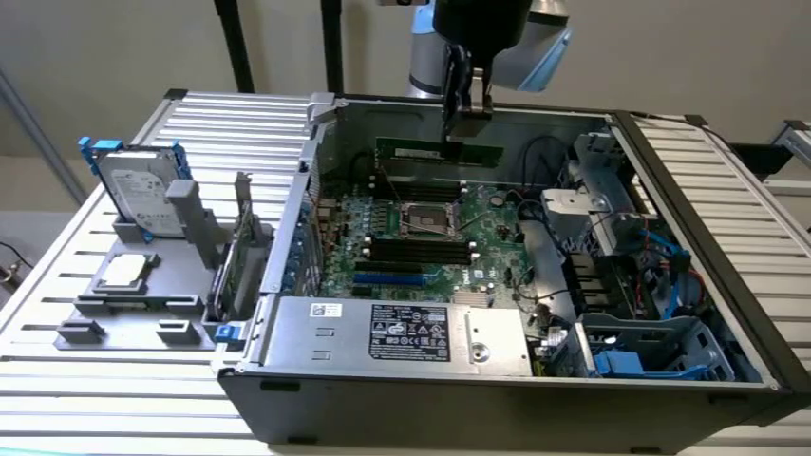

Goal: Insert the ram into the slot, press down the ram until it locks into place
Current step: 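Insert the ram into the slot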

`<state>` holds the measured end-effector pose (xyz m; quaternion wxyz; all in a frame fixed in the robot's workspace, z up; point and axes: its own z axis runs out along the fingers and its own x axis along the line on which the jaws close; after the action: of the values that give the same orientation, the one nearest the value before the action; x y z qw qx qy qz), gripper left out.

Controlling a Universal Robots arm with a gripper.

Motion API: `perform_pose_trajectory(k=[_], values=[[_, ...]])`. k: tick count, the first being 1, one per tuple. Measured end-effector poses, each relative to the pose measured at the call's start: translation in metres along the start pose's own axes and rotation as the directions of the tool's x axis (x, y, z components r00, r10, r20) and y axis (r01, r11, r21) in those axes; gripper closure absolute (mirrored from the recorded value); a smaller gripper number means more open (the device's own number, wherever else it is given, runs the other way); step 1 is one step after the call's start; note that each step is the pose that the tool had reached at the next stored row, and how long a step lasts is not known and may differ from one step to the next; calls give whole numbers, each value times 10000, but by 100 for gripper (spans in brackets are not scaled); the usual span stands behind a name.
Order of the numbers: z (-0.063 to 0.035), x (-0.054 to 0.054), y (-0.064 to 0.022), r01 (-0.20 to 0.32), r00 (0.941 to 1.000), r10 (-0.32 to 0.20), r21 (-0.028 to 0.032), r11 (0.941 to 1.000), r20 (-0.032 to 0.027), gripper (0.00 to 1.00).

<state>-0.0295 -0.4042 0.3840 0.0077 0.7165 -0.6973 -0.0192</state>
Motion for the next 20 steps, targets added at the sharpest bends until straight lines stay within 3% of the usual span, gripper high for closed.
perform_pose_trajectory(k=[9,20], values=[[153,0,89,3,10000,-3,162,9999,-2,87],[355,3,106,3,10000,-3,174,9998,-3,87]])
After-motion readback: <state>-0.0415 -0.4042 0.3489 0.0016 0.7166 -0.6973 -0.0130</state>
